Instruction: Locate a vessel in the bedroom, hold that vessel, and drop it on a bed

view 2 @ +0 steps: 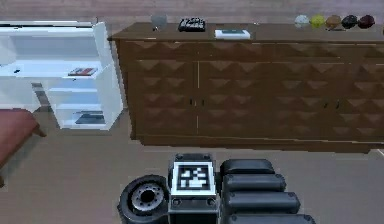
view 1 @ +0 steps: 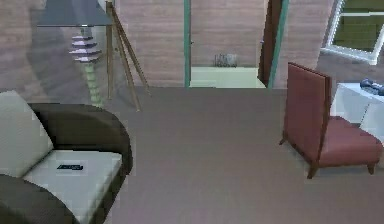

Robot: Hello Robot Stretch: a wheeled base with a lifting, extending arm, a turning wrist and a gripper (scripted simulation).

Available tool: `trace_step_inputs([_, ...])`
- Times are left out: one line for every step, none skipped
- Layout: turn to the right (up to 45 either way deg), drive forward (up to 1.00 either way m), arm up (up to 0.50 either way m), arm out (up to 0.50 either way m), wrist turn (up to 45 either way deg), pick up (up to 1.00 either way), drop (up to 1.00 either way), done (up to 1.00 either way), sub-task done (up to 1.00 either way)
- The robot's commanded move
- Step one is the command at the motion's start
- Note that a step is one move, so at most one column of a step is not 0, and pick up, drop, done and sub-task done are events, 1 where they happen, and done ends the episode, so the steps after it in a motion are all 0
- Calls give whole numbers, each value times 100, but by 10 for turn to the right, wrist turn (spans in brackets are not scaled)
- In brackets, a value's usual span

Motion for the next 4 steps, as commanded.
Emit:
trace_step_inputs([30, 0, 0, 0, 0, 0, 0, 0, 0])
trace_step_inputs([0, 25, 0, 0, 0, 0, 0, 0, 0])
trace_step_inputs([-450, 0, 0, 0, 0, 0, 0, 0, 0])
trace_step_inputs([-420, 0, 0, 0, 0, 0, 0, 0, 0])
